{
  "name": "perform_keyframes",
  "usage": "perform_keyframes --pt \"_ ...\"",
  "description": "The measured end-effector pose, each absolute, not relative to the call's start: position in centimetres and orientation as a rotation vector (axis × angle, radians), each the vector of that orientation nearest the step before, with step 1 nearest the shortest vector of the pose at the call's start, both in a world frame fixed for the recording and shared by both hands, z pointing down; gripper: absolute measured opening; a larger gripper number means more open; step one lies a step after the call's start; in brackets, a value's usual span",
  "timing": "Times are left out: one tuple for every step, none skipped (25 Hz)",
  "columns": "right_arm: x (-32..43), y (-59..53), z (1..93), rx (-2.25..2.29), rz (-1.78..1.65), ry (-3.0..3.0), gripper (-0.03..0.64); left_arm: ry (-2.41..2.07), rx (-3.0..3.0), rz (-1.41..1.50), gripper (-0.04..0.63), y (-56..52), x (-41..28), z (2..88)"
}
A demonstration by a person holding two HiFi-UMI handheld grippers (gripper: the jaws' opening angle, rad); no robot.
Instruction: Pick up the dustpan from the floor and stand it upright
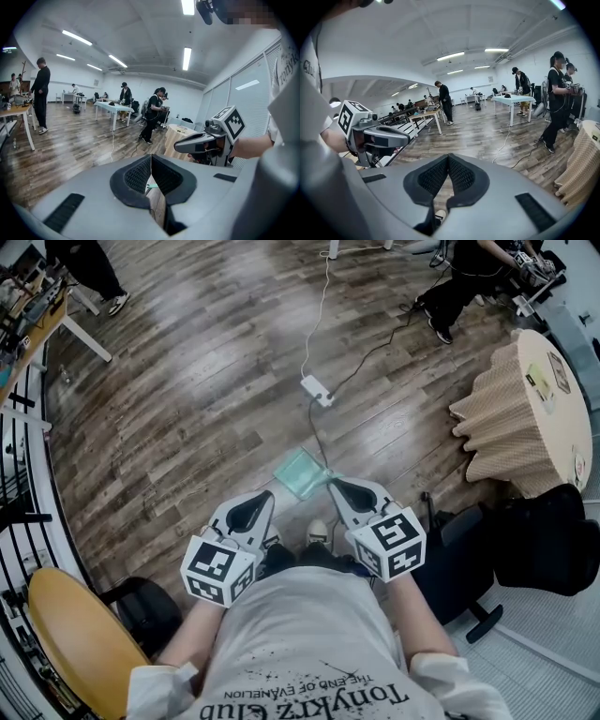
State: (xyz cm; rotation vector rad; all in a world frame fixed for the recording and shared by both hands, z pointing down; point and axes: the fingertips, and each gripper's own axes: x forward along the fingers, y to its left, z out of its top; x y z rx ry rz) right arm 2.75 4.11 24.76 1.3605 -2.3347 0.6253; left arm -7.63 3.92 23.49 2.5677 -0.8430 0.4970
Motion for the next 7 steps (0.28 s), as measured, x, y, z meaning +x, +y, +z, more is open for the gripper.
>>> perform_keyframes --pt "2.73 4.05 24.68 1.361 0.624 -2.335 0.026 -0.843 2.567 0.496 0.026 3.86 -7.68 23.49" --pt "2.71 3.99 24.62 1.362 0.622 -2.336 0.026 -0.843 2.565 0.495 0.026 3.81 -7.72 23.51" --pt "2.70 3.95 24.60 1.362 0.621 -2.336 0.026 -0.843 2.564 0.495 0.026 3.79 -7.76 23.56" --pt "2.71 3.91 24.59 1.363 0.620 -2.335 0.026 -0.842 2.563 0.496 0.026 3.79 -7.78 23.61" --pt "2.75 3.89 24.61 1.363 0.621 -2.334 0.026 -0.840 2.562 0.498 0.026 3.80 -7.81 23.66" --pt "2.79 3.88 24.63 1.365 0.623 -2.333 0.026 -0.839 2.561 0.500 0.026 3.81 -7.82 23.72" --pt "2.84 3.88 24.66 1.366 0.625 -2.332 0.026 -0.837 2.561 0.501 0.026 3.83 -7.84 23.77"
